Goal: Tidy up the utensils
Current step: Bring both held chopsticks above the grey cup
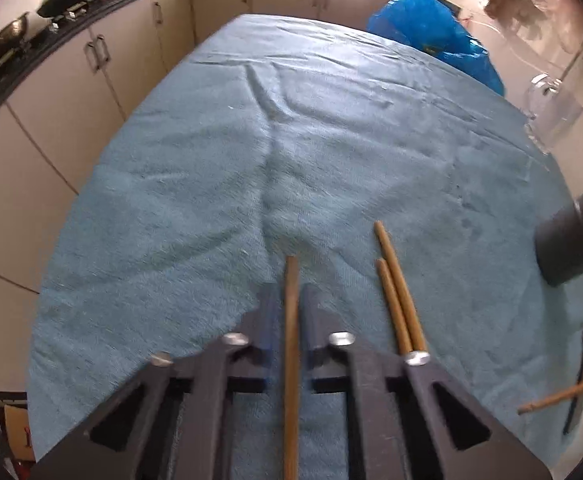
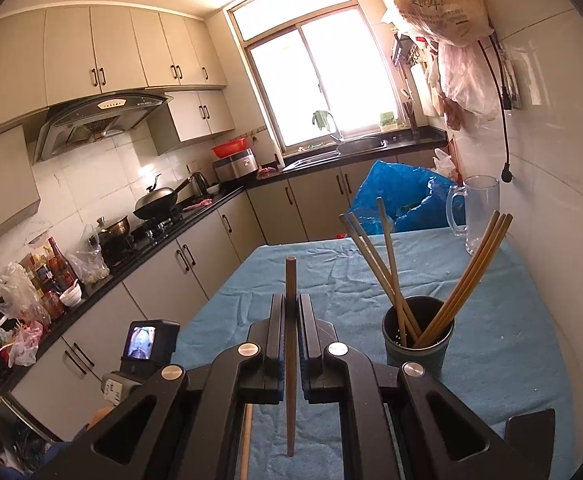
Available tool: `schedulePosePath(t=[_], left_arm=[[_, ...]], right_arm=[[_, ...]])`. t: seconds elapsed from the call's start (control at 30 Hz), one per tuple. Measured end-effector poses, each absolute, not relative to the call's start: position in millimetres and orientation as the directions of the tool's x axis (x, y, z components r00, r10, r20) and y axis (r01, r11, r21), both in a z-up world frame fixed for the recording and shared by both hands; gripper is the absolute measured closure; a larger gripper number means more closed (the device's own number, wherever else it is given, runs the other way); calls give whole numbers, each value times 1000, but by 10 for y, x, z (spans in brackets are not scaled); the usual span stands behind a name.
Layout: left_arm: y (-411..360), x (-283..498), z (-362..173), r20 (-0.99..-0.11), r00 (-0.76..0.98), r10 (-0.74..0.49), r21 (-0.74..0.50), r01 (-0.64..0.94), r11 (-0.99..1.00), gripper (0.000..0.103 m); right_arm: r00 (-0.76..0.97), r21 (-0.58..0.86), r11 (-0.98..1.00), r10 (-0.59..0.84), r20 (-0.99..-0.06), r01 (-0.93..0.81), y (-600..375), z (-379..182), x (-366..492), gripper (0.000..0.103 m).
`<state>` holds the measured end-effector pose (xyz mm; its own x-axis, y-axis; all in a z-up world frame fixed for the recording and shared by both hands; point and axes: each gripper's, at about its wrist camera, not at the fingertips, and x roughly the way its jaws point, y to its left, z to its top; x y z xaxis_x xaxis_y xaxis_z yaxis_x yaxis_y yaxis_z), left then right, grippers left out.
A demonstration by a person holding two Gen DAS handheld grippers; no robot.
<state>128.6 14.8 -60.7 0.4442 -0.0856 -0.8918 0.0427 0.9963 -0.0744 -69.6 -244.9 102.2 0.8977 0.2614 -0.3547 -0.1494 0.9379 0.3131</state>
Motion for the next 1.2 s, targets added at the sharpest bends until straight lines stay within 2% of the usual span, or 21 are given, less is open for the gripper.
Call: schedulePosePath(t=[0.2, 0.6, 1.2], left_arm=[[186, 1168, -408, -853, 493, -172, -156, 73, 985, 96], [175, 576, 713, -658, 700, -279, -228, 168, 959, 96], [-177, 263, 1352, -555, 760, -339, -209, 267, 941, 96]], right_arm=[[909, 304, 942, 245, -339, -140, -2492, 1087, -747, 97], [936, 301, 947, 200, -288, -110, -2607, 1234, -914, 97], [961, 316, 946, 147, -235, -67, -2855, 1361, -1150, 97]])
